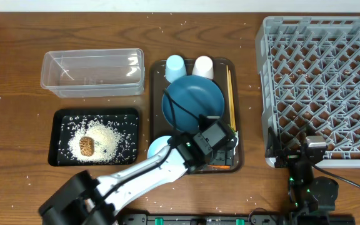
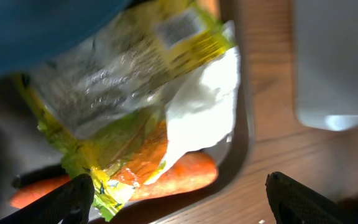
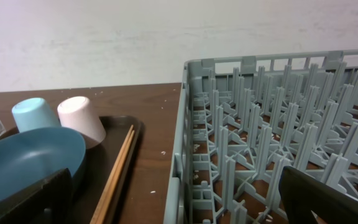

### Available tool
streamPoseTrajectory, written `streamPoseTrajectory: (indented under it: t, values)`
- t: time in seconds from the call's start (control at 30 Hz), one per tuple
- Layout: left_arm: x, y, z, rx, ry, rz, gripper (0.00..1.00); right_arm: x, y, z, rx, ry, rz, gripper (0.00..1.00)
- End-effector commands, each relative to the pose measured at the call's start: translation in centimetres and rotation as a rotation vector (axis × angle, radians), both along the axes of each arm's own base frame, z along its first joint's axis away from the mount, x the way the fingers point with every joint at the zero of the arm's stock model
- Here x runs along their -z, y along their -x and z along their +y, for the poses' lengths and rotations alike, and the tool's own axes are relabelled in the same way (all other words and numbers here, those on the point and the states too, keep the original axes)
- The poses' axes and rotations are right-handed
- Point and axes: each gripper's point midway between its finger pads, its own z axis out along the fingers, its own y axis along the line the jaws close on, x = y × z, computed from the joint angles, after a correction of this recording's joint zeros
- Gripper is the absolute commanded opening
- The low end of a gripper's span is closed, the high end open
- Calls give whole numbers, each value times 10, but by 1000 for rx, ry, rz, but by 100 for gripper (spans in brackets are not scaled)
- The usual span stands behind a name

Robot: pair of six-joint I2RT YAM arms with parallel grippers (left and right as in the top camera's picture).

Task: Sort waste into correct bins and load items into the dishwasher rack
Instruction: 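Grasp the yellow-green snack wrapper with the left gripper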

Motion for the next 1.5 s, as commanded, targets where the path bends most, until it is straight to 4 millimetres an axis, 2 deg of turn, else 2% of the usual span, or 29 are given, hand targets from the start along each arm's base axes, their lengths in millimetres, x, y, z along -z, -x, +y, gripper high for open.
streamPoseTrajectory:
  t: [0.0, 0.07, 0.87, 1.13, 1.2, 1.33, 1.47]
  values:
    - [14, -4, 10, -159, -41, 52, 89, 1, 0, -2, 10, 13, 3, 99]
    - [19, -5, 17, -220, -67, 64, 89, 1, 0, -2, 10, 13, 3, 99]
    - [21, -20, 28, -300, -108, -5, 89, 1, 0, -2, 10, 13, 3, 99]
    - [40, -12, 30, -287, -147, 42, 88, 1, 0, -2, 10, 13, 3, 99]
    - [42, -11, 29, -285, -147, 51, 82, 1, 0, -2, 10, 13, 3, 99]
    - [43, -12, 29, -285, -147, 49, 79, 1, 0, -2, 10, 13, 3, 99]
    - [39, -13, 26, -282, -135, 41, 71, 1, 0, -2, 10, 13, 3, 99]
